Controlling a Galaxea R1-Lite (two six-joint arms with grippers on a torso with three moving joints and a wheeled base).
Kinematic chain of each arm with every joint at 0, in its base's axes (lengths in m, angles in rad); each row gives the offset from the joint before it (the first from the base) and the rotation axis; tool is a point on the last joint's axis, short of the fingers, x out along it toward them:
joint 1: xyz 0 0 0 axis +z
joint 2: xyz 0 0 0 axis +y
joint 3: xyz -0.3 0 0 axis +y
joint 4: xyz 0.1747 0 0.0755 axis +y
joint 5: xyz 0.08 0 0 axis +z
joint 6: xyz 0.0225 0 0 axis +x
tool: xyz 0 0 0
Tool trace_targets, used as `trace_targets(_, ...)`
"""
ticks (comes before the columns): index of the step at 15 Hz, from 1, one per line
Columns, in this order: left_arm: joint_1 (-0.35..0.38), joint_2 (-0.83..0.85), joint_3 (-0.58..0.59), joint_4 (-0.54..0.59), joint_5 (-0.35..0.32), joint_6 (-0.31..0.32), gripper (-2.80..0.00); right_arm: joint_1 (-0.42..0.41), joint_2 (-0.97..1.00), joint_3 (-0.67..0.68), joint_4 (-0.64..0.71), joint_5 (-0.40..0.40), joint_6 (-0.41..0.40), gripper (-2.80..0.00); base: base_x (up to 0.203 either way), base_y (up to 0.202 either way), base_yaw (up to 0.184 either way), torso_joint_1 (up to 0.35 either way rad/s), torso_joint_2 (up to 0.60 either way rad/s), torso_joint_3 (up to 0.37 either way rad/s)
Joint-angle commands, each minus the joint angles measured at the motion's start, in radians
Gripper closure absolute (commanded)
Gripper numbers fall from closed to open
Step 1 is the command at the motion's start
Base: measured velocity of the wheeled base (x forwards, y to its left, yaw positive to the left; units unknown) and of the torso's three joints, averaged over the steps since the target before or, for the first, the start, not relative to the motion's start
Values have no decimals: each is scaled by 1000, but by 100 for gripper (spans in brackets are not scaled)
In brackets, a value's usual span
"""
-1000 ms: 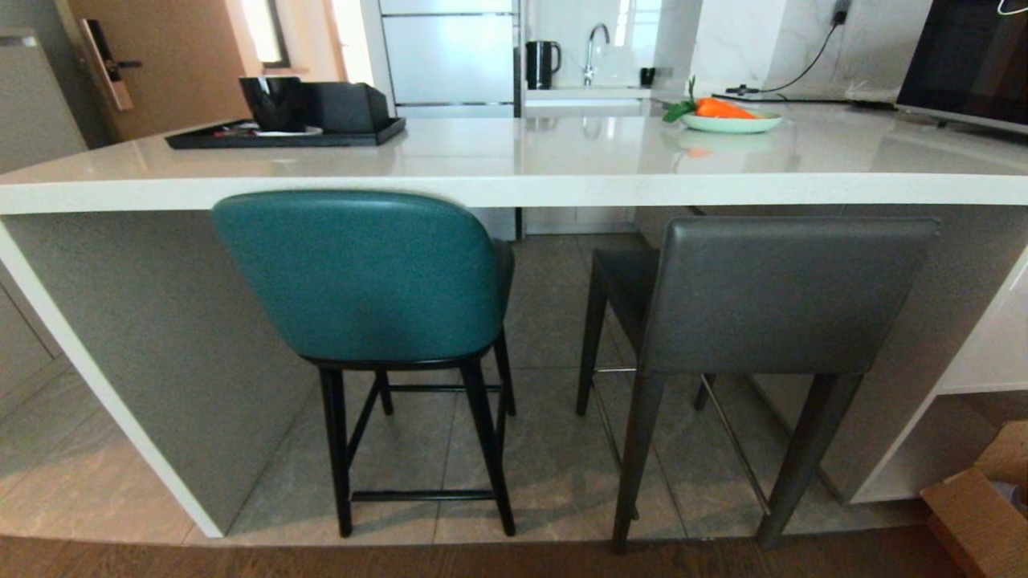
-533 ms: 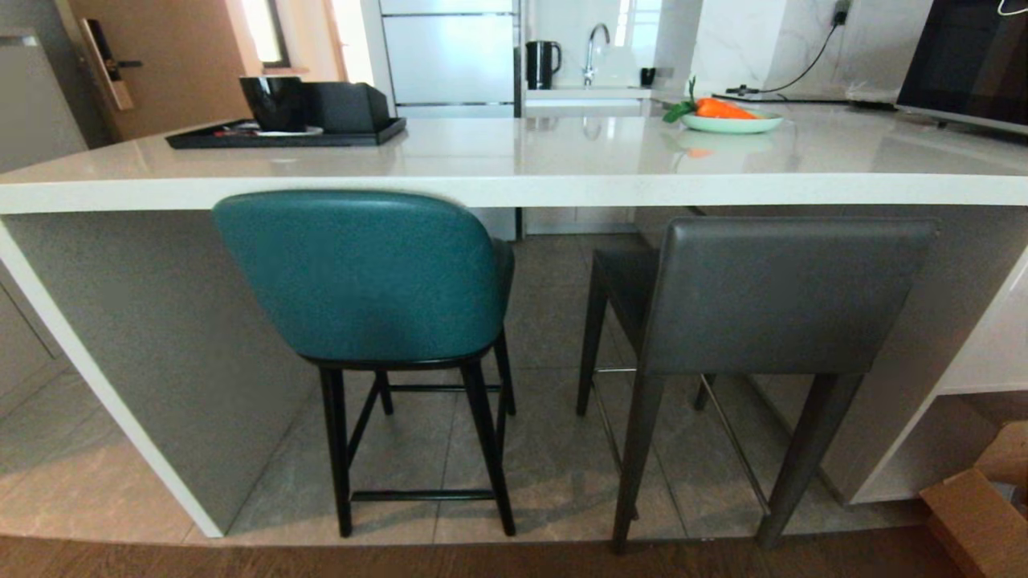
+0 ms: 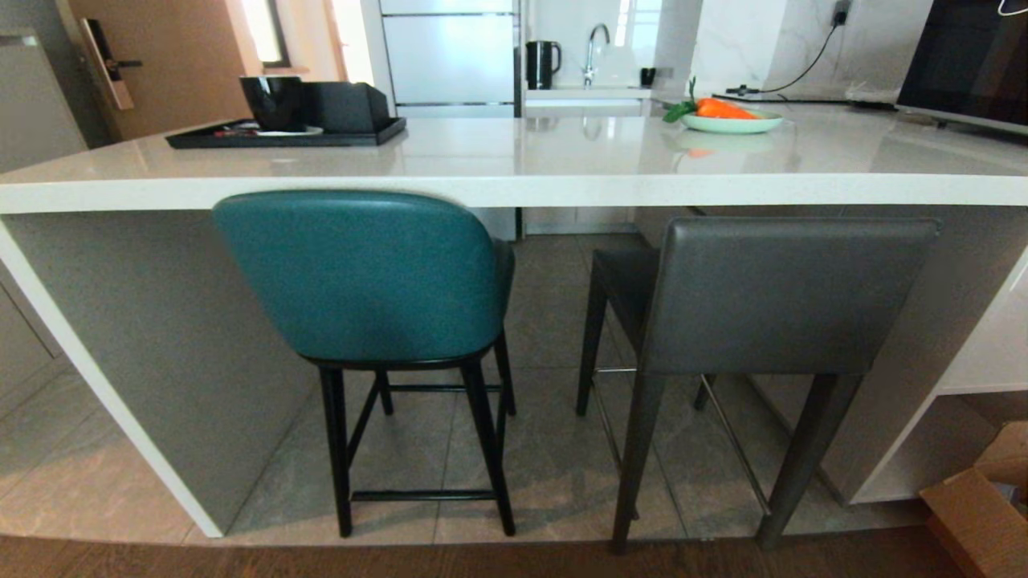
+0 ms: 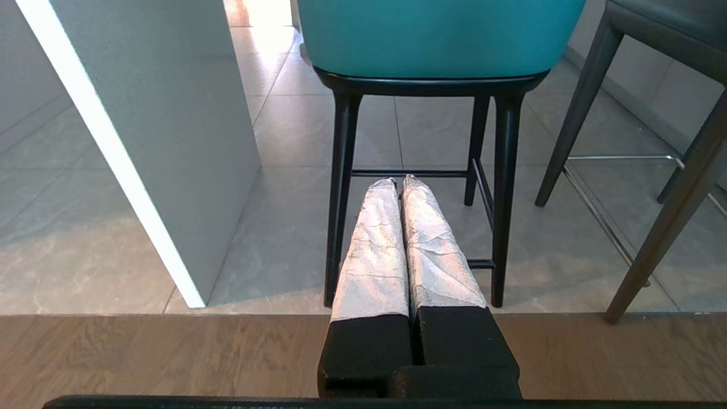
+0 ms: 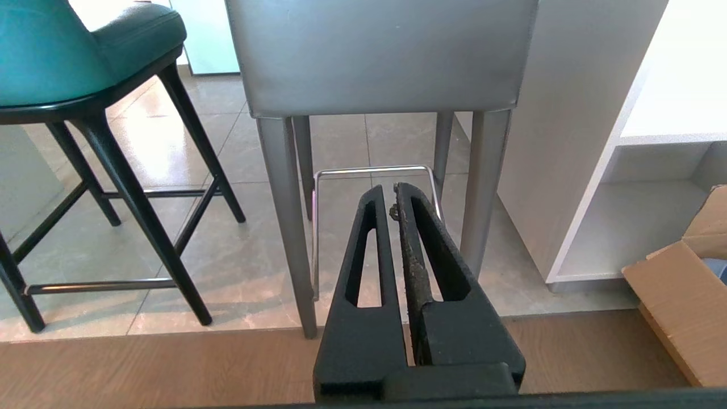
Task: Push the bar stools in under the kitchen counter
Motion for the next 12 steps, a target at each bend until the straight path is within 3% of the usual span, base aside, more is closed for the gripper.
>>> trace_targets(1, 0, 2, 9, 0, 0, 0, 0, 0, 2, 25, -1, 0, -1, 0, 0, 0, 0, 0, 0, 0)
trace_targets(12, -1, 2, 9, -2, 0, -3, 0, 0, 2, 25, -1, 0, -1, 0, 0, 0, 0, 0, 0, 0)
